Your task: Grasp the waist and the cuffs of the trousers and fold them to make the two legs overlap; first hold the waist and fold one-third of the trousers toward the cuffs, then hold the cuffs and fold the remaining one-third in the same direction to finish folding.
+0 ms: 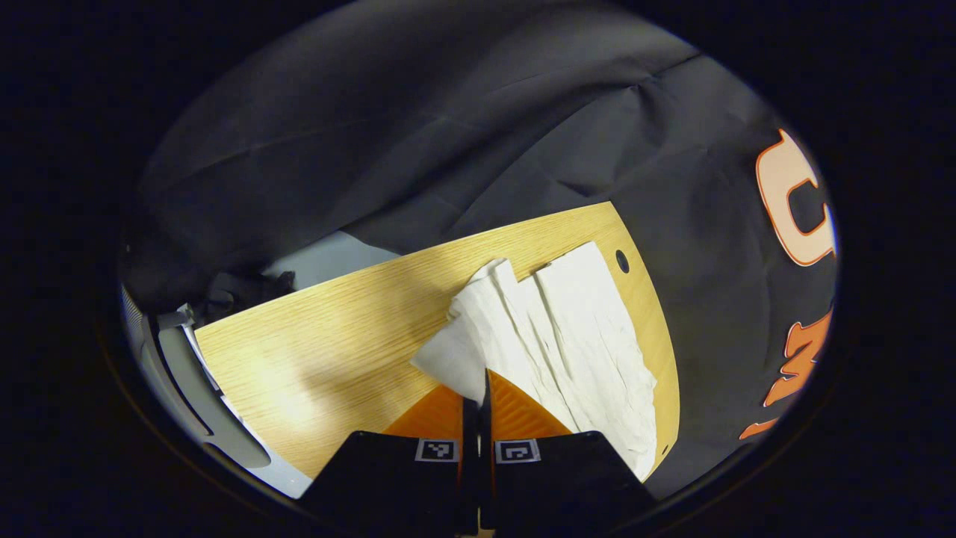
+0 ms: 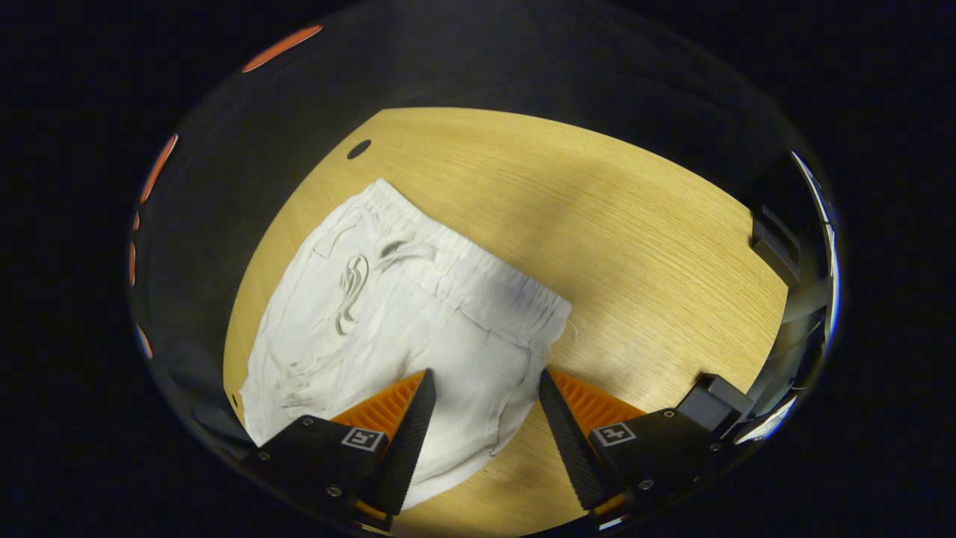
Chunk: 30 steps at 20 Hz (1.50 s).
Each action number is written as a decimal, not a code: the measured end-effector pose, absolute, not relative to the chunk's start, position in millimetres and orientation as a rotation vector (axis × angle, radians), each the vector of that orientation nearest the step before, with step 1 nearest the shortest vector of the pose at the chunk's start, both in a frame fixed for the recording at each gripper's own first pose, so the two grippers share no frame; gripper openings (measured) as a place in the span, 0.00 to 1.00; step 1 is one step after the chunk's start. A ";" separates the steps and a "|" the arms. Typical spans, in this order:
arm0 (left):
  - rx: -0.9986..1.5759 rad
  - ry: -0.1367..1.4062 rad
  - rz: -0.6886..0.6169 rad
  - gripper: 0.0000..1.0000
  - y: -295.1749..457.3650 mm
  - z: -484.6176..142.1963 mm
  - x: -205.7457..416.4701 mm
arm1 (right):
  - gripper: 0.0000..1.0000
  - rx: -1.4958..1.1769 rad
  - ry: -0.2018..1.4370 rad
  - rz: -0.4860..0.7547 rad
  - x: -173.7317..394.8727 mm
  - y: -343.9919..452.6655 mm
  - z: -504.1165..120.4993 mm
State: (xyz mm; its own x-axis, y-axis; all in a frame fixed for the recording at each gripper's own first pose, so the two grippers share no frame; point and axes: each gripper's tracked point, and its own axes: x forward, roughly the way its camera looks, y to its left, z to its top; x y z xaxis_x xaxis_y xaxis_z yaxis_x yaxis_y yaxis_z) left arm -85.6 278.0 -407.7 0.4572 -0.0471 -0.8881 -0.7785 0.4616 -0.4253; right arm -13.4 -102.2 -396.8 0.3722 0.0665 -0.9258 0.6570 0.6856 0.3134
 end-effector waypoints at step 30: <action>-0.762 1.023 0.046 0.04 239.4 -362.4 103.1 | 0.01 0.997 0.842 -0.445 78.5 -107.9 -280.1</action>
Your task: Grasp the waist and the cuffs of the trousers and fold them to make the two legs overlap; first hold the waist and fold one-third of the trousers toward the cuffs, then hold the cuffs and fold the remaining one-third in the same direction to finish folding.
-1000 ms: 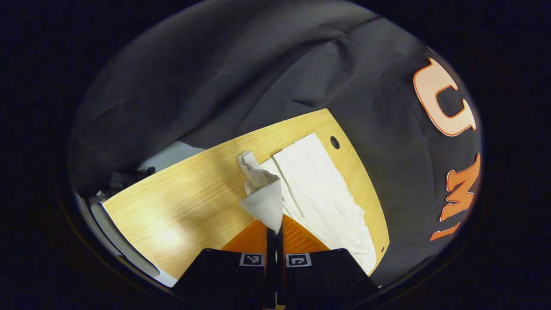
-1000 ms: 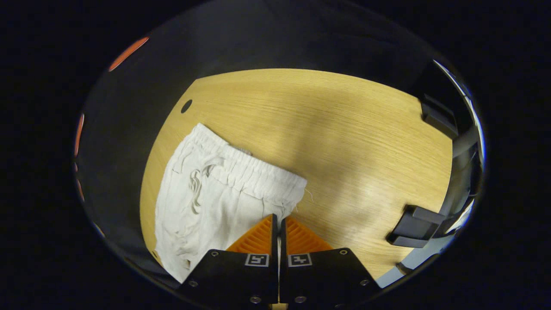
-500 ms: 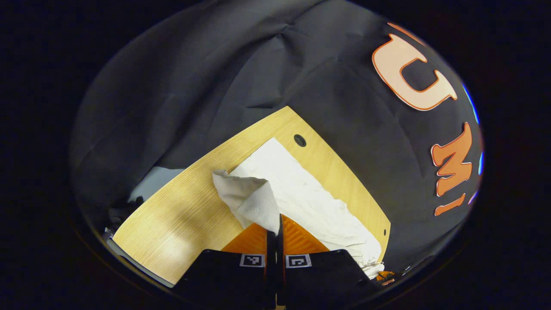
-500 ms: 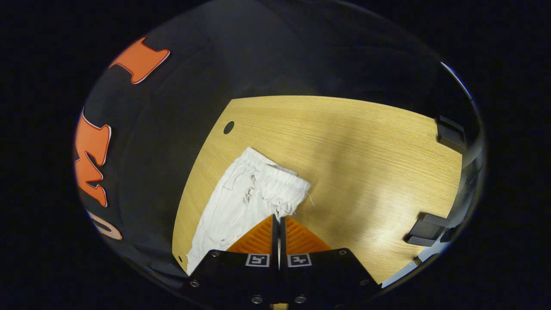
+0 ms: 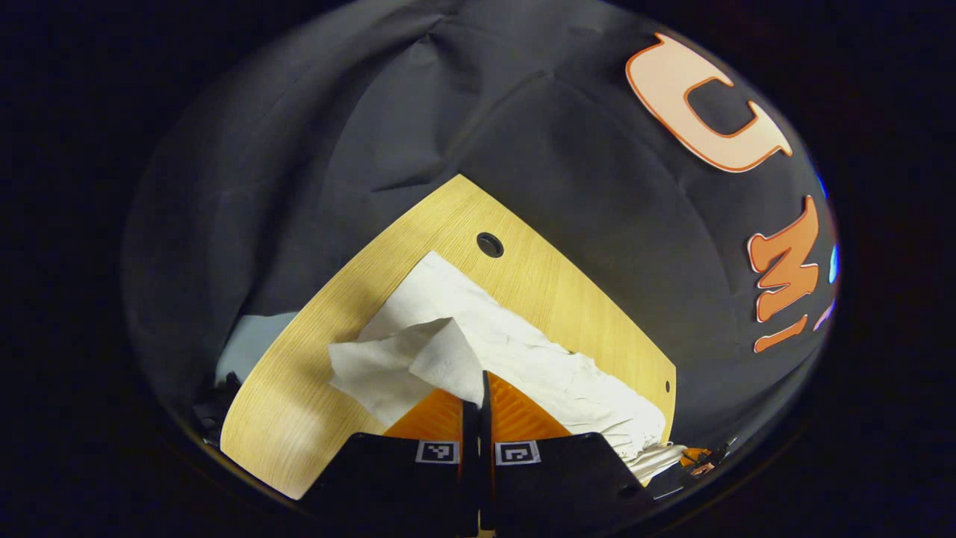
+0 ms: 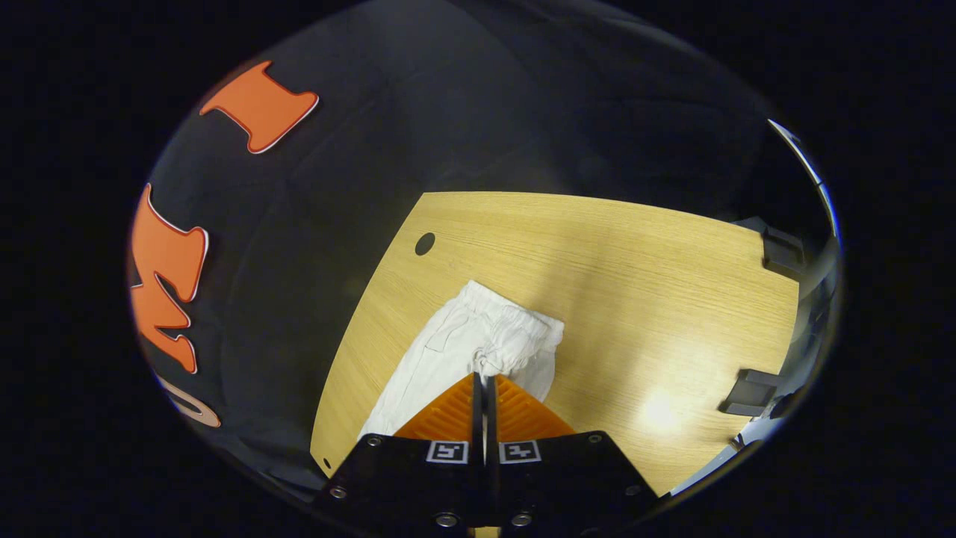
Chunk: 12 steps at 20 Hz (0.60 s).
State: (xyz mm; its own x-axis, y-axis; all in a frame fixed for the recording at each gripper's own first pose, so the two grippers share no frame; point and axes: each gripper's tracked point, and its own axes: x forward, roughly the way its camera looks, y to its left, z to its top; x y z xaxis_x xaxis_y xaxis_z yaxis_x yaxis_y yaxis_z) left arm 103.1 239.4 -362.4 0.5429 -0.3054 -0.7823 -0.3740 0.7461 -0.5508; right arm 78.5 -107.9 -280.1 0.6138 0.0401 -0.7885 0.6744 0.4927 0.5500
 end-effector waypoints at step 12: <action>-0.577 1.104 0.114 0.04 269.0 -378.3 124.5 | 0.01 0.965 0.916 -0.399 188.5 -107.8 -311.7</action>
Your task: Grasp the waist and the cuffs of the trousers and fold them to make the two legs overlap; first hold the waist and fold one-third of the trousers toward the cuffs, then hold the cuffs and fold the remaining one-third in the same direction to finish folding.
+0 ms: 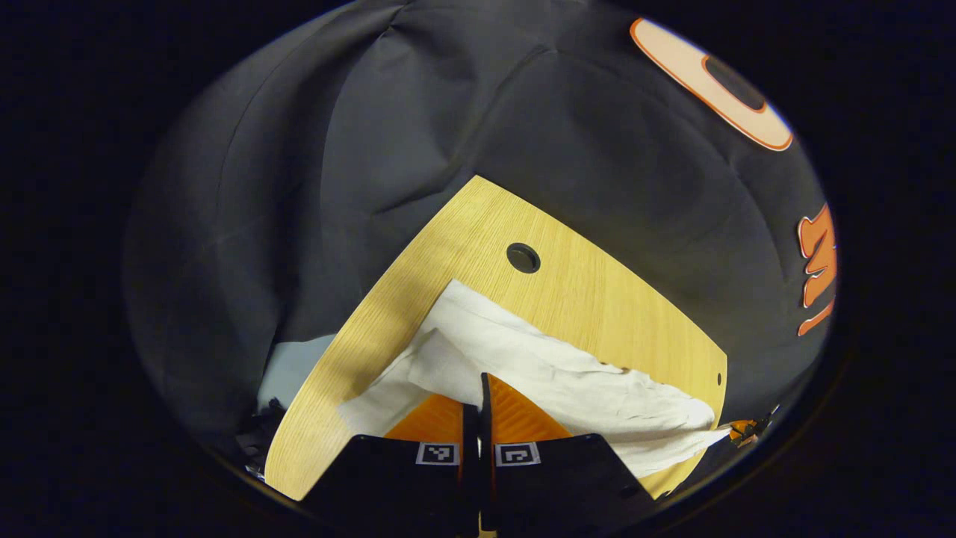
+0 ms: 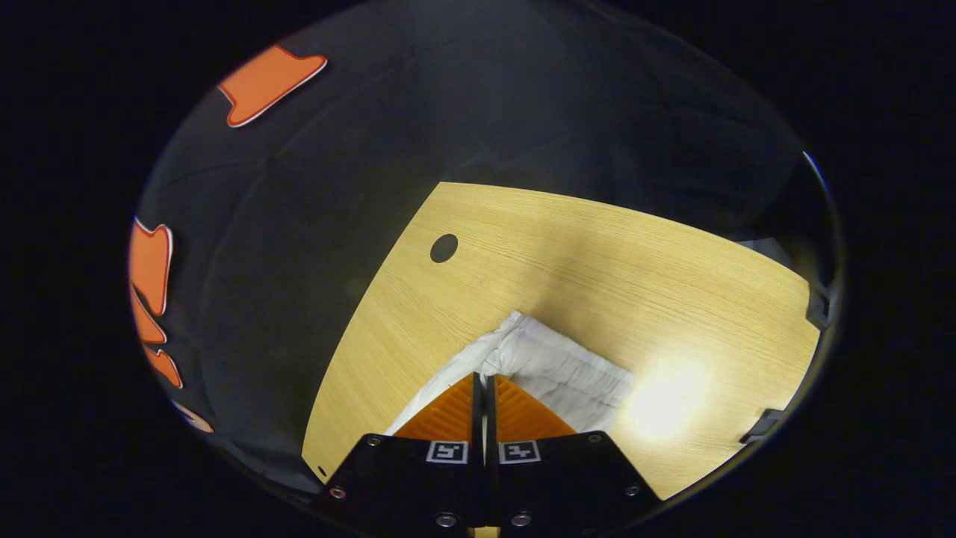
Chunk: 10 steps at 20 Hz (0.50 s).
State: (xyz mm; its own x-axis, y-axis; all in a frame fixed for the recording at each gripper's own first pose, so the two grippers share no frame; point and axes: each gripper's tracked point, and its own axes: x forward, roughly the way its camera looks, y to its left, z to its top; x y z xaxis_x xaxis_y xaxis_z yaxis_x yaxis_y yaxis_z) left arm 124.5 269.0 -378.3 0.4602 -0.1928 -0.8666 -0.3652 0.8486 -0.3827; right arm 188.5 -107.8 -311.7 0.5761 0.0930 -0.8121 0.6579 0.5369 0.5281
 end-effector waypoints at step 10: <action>-0.678 1.089 0.140 0.04 278.7 -366.0 134.8 | 0.01 1.017 0.969 -0.350 239.5 -99.6 -340.9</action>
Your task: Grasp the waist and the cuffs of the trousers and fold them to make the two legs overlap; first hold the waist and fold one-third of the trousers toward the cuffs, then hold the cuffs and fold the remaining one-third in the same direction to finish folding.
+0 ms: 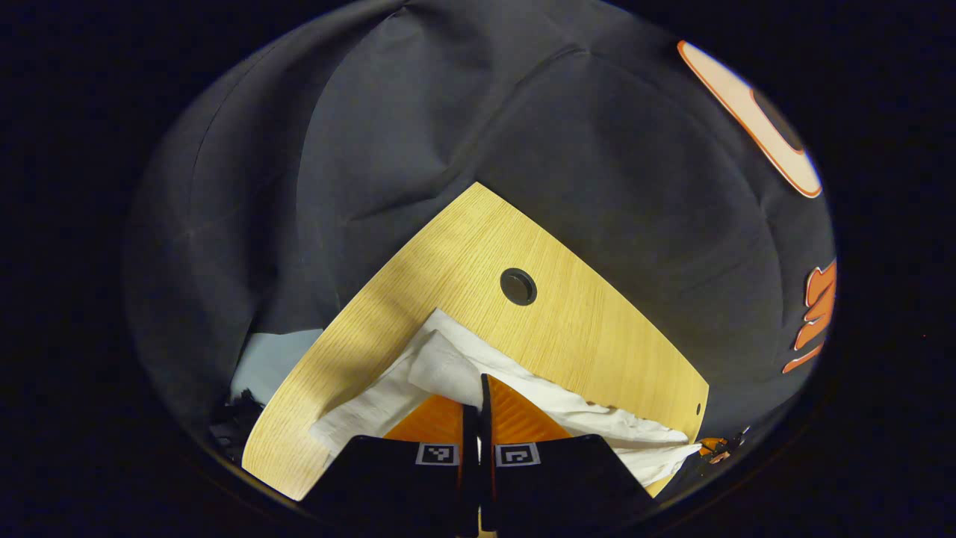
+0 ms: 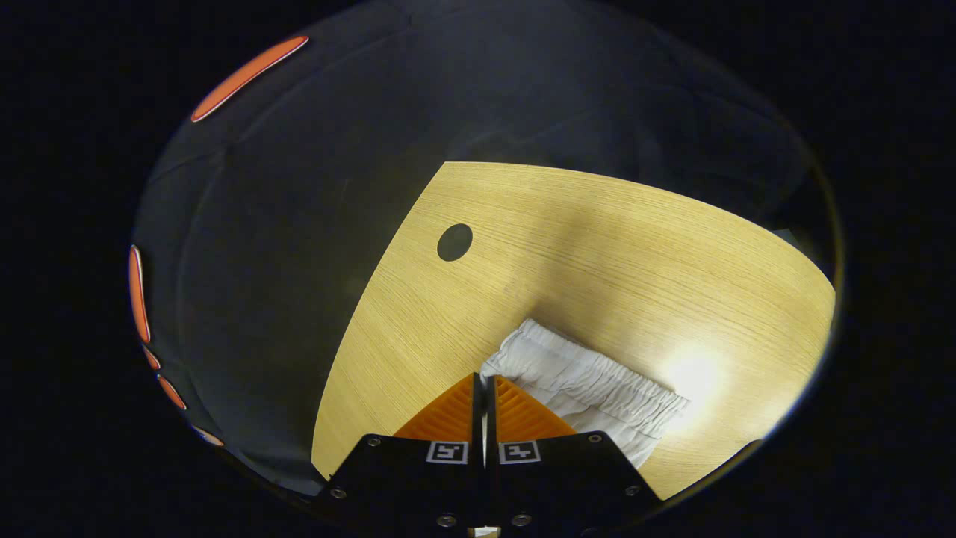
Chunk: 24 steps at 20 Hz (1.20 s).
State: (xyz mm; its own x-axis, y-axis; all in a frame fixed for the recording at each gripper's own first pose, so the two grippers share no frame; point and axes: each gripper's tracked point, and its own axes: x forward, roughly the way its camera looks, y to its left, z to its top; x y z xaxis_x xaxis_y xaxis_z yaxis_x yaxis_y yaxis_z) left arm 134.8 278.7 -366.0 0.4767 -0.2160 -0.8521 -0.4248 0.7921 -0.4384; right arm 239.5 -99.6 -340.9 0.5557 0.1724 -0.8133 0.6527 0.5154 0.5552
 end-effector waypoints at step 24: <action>-0.393 1.020 0.109 0.99 224.9 -295.7 83.7 | 0.97 0.808 1.124 -0.371 148.8 -145.6 -363.1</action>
